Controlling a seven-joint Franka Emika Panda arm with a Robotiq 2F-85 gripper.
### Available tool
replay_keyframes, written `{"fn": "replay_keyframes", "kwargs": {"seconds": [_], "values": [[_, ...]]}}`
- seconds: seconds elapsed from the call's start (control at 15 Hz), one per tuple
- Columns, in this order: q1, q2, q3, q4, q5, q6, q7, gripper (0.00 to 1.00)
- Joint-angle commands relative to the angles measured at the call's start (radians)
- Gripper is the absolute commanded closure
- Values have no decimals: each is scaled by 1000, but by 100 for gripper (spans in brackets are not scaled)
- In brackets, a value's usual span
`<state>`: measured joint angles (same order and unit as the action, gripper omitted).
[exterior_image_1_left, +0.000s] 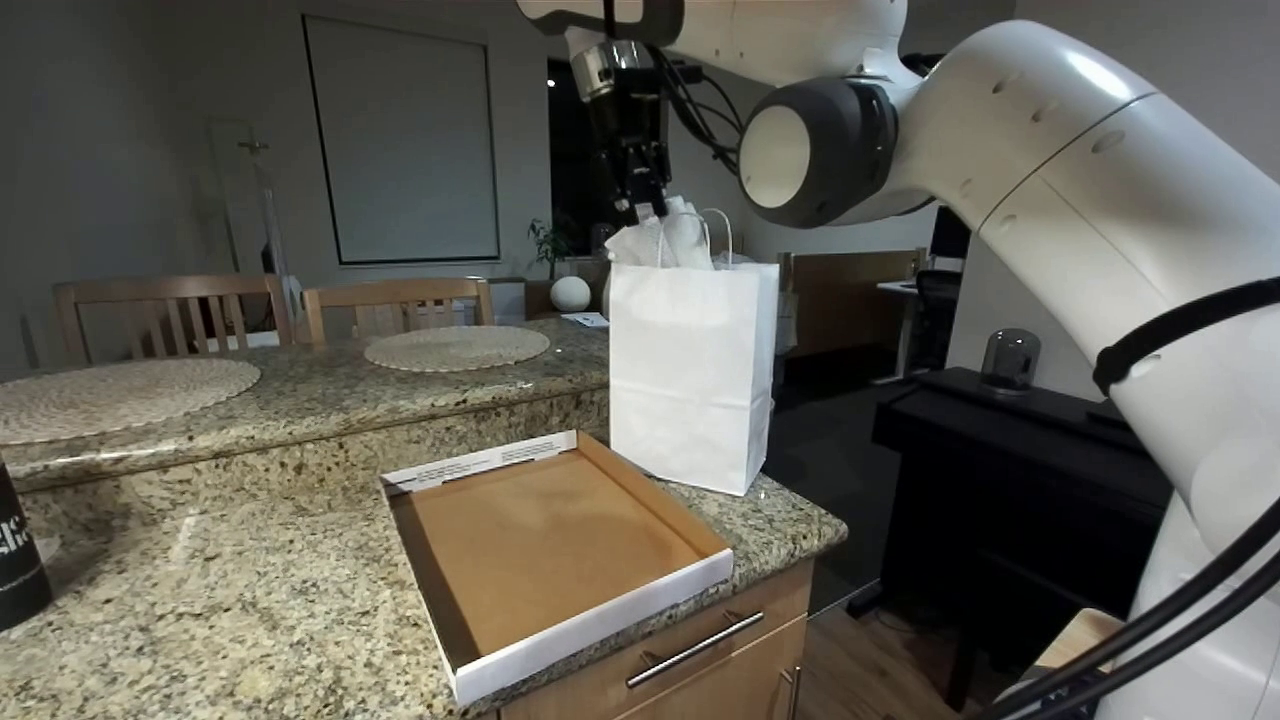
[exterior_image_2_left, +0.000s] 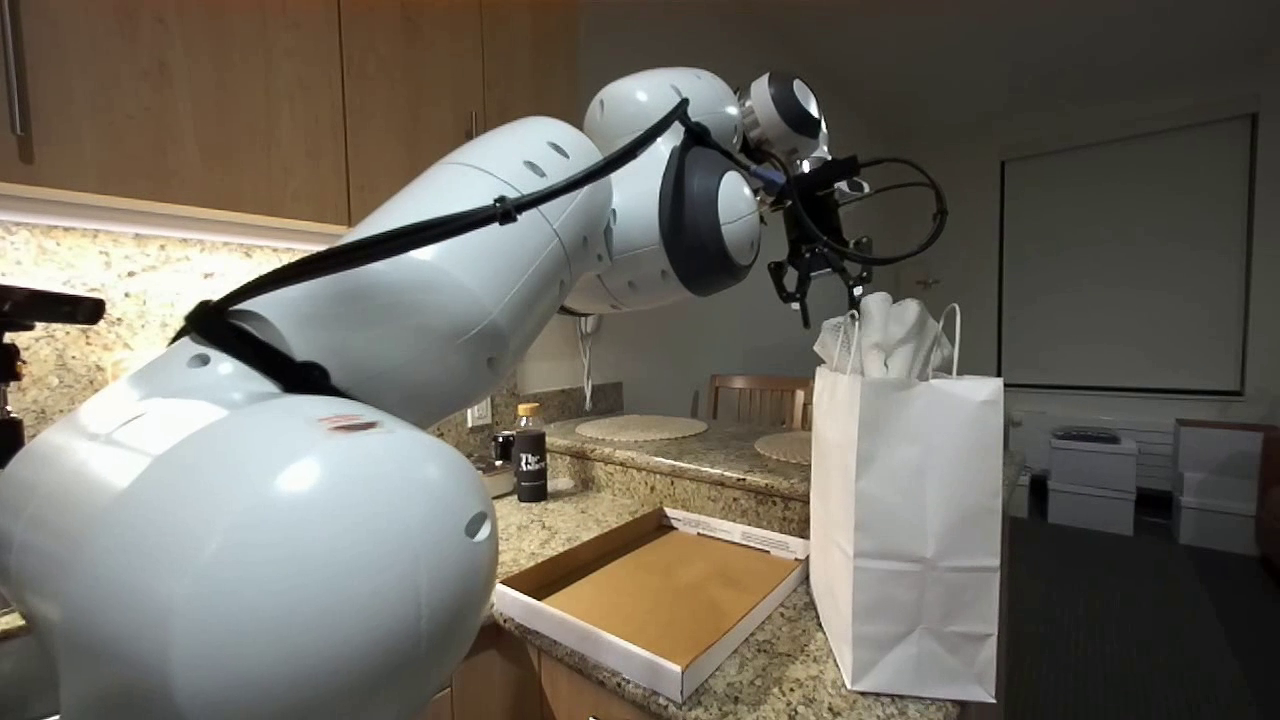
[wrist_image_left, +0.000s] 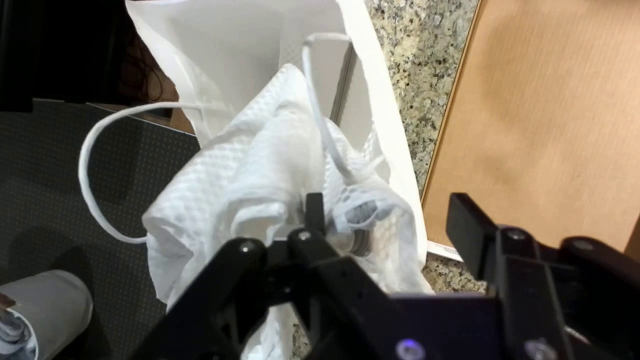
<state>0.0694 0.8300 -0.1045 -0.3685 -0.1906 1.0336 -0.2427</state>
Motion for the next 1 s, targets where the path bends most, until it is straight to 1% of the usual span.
{"fn": "replay_keyframes", "kwargs": {"seconds": [0.0,0.13,0.33,0.6,0.8,0.93], "values": [[-8,-37,13,-24,5,-14,10,5],[-12,-43,12,-19,4,-3,5,0],[-33,-59,17,-10,17,11,12,0],[-73,-76,19,-16,24,2,-19,0],[-134,-52,50,-14,75,45,-14,0],[-188,-27,77,1,145,125,50,0]]}}
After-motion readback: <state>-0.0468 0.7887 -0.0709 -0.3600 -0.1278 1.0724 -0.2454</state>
